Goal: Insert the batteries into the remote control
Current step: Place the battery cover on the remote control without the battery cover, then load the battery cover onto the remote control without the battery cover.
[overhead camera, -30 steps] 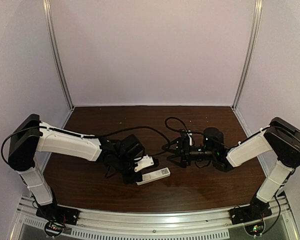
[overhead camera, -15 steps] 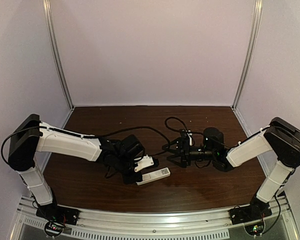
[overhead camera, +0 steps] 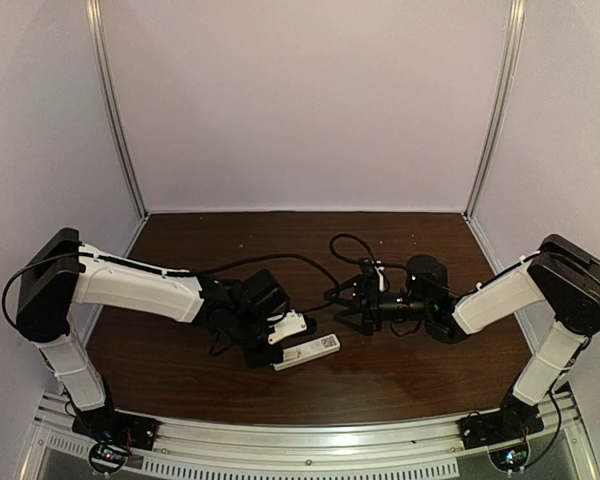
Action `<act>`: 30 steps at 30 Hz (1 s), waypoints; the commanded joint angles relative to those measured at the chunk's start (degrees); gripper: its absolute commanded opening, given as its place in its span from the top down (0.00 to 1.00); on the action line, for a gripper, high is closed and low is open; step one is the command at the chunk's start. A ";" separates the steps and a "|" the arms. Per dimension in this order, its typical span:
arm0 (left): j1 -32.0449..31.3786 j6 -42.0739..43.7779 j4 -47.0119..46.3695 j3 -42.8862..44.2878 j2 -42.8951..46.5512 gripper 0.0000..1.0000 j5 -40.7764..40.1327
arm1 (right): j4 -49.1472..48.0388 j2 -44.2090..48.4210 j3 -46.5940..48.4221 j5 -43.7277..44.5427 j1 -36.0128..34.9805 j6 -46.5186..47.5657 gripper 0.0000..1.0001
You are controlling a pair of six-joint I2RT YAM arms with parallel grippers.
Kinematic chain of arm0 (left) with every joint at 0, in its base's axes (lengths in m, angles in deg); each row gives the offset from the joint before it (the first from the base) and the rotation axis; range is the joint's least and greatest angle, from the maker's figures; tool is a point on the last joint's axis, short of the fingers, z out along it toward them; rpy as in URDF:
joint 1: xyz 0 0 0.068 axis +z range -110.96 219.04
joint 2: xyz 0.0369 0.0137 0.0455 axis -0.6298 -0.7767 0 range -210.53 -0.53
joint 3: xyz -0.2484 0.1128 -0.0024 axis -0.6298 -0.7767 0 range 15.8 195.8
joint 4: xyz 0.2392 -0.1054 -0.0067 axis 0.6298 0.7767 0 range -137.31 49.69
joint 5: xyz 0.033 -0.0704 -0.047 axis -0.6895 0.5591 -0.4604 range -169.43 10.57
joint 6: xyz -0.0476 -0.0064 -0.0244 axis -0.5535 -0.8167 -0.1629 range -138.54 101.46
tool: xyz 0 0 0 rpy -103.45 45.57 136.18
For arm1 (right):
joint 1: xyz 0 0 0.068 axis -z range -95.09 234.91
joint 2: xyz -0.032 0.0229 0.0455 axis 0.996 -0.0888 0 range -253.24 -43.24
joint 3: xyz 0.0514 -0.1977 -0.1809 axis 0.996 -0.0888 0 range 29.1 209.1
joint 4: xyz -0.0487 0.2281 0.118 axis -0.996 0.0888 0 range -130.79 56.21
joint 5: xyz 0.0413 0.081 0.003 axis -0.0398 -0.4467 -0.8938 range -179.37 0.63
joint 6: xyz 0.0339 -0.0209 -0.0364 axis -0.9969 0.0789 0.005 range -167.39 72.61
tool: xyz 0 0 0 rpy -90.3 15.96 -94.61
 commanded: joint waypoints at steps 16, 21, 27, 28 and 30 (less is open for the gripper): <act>-0.20 -1.12 1.70 3.01 -0.64 0.64 1.36 | -1.04 1.61 0.29 0.08 0.13 1.33 0.00; 0.51 -3.26 -1.77 0.46 5.50 0.60 2.86 | -0.34 1.93 0.71 -0.74 -0.20 2.17 0.00; 4.46 -9.16 -5.91 -4.80 10.53 0.61 7.17 | 3.50 2.82 2.53 -1.84 -2.13 6.14 0.01; 5.23 -10.47 -7.03 -6.05 11.14 0.62 7.80 | 4.05 3.01 2.85 -2.06 -2.55 6.82 0.02; 6.84 -12.92 -9.28 -8.26 11.93 0.65 9.25 | 5.07 3.25 3.42 -2.43 -3.30 7.91 0.04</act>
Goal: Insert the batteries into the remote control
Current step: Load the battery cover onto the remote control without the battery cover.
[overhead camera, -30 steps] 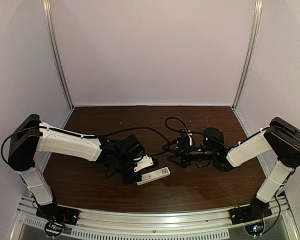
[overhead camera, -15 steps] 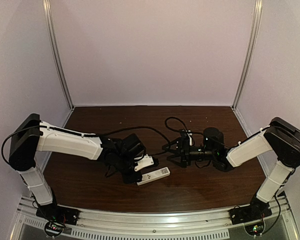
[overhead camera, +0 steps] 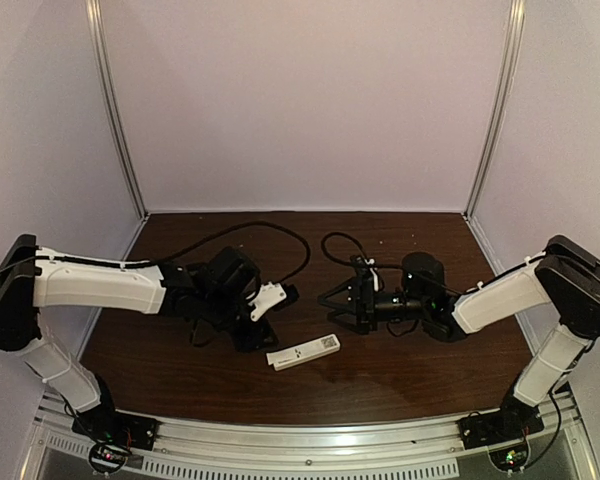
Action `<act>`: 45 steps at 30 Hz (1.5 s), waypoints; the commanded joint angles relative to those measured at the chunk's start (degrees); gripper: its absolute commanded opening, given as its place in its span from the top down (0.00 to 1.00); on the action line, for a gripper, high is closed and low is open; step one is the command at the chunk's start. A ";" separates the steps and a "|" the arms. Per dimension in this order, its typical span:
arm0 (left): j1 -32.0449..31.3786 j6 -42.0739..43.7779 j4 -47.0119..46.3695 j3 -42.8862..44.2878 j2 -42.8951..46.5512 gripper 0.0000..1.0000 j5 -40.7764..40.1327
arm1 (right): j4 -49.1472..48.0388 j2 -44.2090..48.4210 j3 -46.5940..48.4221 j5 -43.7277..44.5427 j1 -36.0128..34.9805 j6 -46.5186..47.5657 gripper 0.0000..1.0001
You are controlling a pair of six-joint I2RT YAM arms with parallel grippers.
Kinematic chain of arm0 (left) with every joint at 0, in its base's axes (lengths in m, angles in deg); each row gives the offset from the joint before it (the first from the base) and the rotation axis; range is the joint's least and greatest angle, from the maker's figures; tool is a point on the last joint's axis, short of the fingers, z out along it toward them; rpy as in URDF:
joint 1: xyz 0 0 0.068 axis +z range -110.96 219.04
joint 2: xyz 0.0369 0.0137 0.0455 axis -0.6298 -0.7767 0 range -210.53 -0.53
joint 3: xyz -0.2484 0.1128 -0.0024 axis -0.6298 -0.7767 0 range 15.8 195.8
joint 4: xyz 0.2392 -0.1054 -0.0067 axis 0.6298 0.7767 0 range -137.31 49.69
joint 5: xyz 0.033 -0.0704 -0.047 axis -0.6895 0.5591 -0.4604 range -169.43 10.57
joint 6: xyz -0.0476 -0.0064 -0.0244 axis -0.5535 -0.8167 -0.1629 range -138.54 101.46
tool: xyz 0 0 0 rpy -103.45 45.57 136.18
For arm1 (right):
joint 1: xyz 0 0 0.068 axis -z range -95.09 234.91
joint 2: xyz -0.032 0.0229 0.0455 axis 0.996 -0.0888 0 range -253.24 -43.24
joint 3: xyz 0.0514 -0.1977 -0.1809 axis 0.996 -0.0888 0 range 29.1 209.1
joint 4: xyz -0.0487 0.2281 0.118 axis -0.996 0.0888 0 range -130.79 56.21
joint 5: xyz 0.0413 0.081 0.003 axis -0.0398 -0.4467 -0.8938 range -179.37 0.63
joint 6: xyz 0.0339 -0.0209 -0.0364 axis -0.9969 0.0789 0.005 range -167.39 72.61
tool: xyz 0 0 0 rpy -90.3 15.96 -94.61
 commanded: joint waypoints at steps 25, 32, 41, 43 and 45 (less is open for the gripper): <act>7.10 -20.44 -14.29 -13.20 0.68 0.79 1.02 | 0.48 -12.13 9.41 -1.47 -10.61 0.48 0.69; 7.10 -20.13 -15.36 -12.98 -0.98 0.80 1.91 | 3.45 -14.70 11.53 -1.45 -10.61 1.62 0.74; 7.14 -18.74 -15.45 -12.55 -2.45 0.81 3.45 | 5.32 -16.91 12.61 -1.94 -10.62 2.14 0.78; 6.97 -18.28 -15.45 -12.25 -2.86 0.81 4.01 | 5.32 -17.16 12.59 -2.00 -10.61 2.03 0.78; 6.92 -18.03 -15.45 -12.20 -3.17 0.81 4.27 | 5.32 -17.31 12.67 -2.03 -10.63 1.99 0.79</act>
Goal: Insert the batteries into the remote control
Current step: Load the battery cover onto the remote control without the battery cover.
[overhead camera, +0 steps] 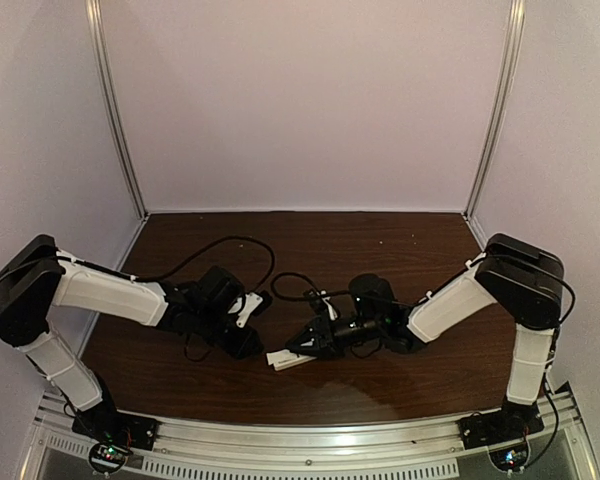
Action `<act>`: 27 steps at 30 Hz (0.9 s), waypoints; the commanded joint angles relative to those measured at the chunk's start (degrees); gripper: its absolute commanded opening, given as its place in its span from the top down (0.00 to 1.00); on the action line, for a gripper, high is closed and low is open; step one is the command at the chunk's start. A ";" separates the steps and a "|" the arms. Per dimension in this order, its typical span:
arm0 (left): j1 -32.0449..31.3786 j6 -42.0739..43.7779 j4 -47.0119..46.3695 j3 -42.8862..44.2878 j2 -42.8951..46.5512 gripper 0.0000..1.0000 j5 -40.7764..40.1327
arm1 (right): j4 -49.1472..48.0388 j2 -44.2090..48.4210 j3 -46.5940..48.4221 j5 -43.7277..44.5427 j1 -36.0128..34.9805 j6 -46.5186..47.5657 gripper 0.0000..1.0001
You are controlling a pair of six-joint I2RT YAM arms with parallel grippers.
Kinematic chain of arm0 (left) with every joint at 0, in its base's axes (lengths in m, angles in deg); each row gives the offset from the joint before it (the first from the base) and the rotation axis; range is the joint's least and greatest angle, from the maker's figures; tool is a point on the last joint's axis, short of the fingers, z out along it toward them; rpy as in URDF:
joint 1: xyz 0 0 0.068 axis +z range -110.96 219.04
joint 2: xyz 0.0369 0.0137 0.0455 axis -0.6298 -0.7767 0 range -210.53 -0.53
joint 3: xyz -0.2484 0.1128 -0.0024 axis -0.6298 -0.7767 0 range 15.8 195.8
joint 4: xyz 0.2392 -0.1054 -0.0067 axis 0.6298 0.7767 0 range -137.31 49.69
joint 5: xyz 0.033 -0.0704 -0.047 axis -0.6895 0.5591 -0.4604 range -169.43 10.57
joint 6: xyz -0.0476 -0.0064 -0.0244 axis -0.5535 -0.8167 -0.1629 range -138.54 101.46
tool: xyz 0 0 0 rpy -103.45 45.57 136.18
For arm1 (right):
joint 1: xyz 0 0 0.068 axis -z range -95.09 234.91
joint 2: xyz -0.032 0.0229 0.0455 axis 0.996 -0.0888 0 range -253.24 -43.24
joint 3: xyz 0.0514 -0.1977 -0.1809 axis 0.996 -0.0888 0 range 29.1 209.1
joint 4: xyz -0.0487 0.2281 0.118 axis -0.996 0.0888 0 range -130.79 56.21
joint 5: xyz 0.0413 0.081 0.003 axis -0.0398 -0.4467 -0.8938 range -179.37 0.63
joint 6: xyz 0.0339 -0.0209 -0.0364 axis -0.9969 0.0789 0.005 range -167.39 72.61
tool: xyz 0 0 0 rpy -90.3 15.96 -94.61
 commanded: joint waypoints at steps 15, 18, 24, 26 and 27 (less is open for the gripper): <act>-2.09 1.58 -3.54 1.31 -2.38 0.83 3.42 | 0.87 -2.51 2.06 -0.67 -0.42 0.69 0.80; -2.33 1.59 -3.56 1.25 -2.43 0.83 3.73 | 0.97 -2.66 2.14 -0.67 -0.42 0.70 0.81; -2.42 1.18 -3.40 1.29 -2.41 0.83 3.66 | 0.97 -2.90 2.23 -0.73 -0.42 0.74 0.82; -2.37 0.88 -3.40 1.42 -2.41 0.83 3.54 | 0.94 -2.97 2.23 -0.76 -0.42 0.72 0.82; -2.42 0.69 -3.27 1.56 -2.36 0.82 3.23 | 0.89 -2.94 2.23 -0.76 -0.42 0.64 0.82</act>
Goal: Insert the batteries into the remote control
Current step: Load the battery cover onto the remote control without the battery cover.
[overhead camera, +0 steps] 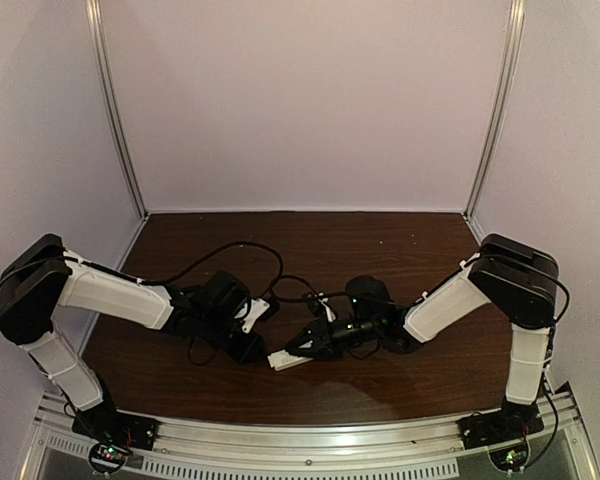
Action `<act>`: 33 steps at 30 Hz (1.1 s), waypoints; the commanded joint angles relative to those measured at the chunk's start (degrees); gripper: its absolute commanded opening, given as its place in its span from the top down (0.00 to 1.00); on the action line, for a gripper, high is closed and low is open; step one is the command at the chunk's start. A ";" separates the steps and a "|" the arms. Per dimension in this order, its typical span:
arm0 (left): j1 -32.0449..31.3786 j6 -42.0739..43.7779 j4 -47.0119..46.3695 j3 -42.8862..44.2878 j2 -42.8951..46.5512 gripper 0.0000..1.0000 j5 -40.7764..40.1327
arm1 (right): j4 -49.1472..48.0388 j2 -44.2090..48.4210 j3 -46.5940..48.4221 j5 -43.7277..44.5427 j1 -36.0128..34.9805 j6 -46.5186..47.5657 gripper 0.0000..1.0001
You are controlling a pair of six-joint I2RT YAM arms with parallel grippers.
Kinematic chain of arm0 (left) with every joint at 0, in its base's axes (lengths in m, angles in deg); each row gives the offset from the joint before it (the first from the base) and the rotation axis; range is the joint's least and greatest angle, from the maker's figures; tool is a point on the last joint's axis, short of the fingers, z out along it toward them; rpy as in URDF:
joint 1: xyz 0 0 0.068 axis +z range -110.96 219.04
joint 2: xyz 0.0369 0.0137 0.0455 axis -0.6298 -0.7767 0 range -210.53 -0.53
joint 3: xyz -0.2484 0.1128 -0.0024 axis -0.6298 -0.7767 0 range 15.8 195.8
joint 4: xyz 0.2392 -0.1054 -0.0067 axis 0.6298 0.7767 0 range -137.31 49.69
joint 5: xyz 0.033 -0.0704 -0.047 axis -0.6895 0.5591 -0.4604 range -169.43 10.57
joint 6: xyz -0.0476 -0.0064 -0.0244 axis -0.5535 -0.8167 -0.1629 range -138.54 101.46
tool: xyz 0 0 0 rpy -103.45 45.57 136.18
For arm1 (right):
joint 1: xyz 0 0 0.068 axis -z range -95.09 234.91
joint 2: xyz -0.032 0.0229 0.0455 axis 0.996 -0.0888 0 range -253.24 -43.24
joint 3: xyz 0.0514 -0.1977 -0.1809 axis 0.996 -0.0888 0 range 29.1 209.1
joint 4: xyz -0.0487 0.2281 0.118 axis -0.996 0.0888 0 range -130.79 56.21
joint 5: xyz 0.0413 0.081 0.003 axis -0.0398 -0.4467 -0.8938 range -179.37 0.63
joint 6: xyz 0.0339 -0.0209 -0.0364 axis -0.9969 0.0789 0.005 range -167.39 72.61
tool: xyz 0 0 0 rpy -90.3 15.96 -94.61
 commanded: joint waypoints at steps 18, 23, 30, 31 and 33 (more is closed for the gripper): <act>-0.28 -2.70 0.19 -2.08 3.59 0.77 -2.82 | 2.81 -1.28 2.88 -0.75 -0.64 1.88 0.85; -0.24 -3.30 -0.42 -2.61 3.95 0.78 -2.15 | 9.32 -1.48 5.36 0.01 -1.29 5.48 0.86; -0.28 -3.31 -2.27 -4.61 5.32 0.78 -0.64 | 15.66 -2.14 7.00 2.14 -1.46 8.82 0.88; -0.29 -3.31 -2.58 -4.84 5.50 0.78 -0.34 | 15.90 -2.47 7.09 2.16 -1.40 8.80 0.88; -0.35 -3.16 -2.92 -5.03 5.62 0.78 0.15 | 16.21 -3.19 7.20 2.24 -1.41 8.95 0.89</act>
